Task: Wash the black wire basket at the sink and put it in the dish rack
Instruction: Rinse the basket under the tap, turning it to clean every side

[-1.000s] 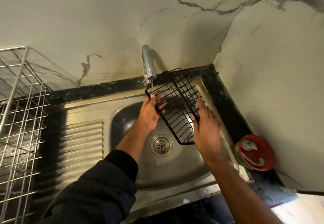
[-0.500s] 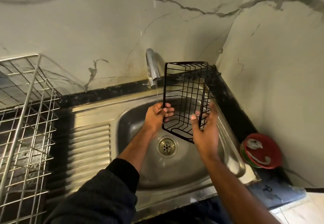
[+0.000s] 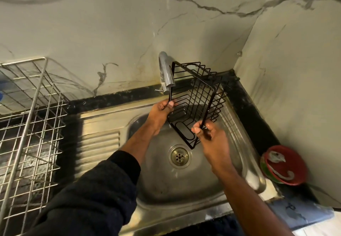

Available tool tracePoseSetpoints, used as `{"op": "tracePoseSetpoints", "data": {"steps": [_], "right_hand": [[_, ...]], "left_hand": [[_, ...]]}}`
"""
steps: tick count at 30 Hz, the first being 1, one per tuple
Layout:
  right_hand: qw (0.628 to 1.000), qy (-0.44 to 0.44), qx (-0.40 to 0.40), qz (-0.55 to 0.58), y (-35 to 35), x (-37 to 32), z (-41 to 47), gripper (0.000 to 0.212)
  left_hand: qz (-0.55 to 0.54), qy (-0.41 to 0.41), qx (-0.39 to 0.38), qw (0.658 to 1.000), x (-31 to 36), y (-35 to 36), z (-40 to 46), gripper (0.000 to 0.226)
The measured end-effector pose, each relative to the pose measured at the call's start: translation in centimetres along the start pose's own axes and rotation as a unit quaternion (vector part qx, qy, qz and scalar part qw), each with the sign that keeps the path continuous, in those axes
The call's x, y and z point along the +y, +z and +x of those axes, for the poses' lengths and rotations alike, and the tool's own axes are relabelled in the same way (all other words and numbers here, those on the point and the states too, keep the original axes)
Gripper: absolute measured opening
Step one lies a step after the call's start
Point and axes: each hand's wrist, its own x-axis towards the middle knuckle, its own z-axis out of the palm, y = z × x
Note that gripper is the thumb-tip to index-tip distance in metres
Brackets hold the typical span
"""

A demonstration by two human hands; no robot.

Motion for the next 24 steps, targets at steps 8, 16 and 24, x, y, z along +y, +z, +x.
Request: {"op": "tracePoseSetpoints", "data": {"steps": [8,16,24], "right_hand": [[0.998,-0.036,0.049,0.016,-0.8,-0.3,0.8,0.028],[0.995,-0.059,0.053,0.054,-1.4,-0.3,-0.2,0.021],[0.992,-0.061,0.022,0.105,-1.5,1.1,-0.5,0.013]], "left_hand": [[0.131,-0.097,0.065,0.984,-2.8,-0.4,-1.0,0.022],[-0.117,-0.114,0.103,0.981,-2.4,2.1,-2.0,0.019],[-0.289,-0.134,0.099,0.943,-1.5,3.1,-1.8,0.038]]}}
